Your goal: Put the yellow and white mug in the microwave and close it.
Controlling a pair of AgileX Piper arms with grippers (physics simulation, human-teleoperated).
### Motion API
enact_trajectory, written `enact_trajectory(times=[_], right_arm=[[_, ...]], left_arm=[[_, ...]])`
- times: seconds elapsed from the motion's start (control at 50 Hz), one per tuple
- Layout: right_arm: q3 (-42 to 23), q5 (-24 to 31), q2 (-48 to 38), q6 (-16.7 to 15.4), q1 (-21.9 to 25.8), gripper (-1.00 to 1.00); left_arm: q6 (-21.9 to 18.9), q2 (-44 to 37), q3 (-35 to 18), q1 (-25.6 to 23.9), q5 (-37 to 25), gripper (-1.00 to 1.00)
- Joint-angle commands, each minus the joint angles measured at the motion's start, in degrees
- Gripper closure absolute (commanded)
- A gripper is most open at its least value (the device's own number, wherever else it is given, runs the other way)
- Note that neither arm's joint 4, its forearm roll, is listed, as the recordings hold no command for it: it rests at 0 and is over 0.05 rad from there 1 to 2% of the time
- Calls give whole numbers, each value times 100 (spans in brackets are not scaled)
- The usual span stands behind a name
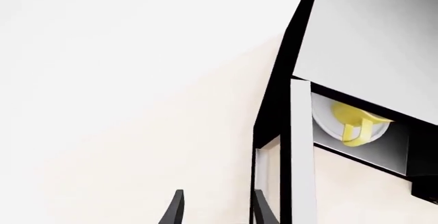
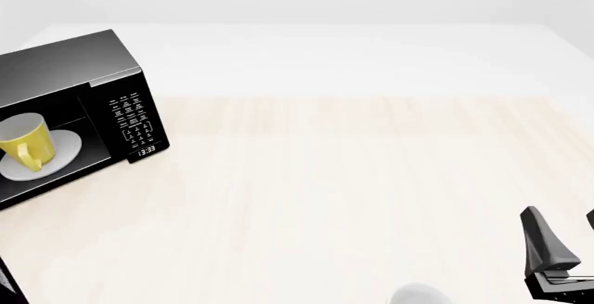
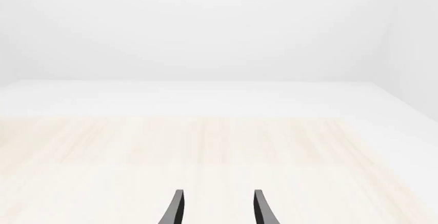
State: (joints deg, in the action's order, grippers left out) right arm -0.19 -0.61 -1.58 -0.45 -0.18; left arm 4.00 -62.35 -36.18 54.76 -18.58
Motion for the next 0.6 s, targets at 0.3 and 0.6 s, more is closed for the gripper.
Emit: enact_trajectory(times=[0.3,0.6], right_arm=[[0,1,2,2,1,-100],[0,0,-1,-1,0,-100]], left_arm=[[248,-647,43,-726,372,-100],[346,-937,37,-977,562,-100]])
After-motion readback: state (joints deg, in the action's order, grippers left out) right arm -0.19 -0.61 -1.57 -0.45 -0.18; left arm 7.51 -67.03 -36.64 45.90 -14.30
